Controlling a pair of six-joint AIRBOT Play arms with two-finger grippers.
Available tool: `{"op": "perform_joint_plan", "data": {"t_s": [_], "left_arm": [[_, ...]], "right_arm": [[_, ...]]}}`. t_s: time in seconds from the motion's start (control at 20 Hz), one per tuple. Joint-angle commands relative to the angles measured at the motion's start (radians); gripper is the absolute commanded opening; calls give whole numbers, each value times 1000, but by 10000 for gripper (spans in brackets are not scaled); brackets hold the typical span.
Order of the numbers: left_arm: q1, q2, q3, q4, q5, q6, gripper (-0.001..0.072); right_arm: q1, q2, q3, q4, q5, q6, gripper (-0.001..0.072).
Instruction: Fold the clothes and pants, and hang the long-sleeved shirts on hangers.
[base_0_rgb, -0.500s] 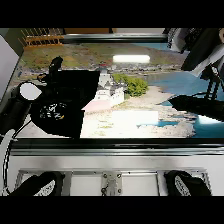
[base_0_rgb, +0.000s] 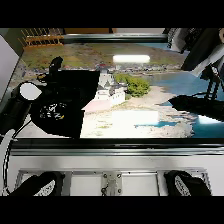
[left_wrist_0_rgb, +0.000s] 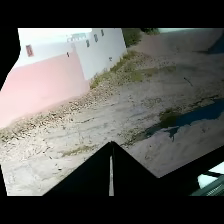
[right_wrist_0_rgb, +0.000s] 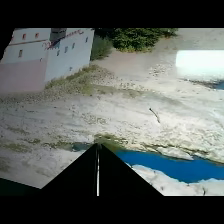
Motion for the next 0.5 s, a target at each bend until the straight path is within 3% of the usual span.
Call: {"op": "perform_joint_plan", "data": {"t_s": [0.0, 0.05, 0.25, 0.45], "left_arm": [[12, 0, 3, 59, 61, 39, 374], [34, -2, 13, 137, 85, 31, 720], [173, -100, 37, 482, 79, -8, 695], [271, -287, 37, 525, 109, -8, 695]], "right_arm": [[0, 0, 1, 0, 0, 0, 15], [1, 0, 1, 0, 0, 0, 15], [0, 0, 1, 0, 0, 0, 15], [0, 0, 1, 0, 0, 0, 15]]}}
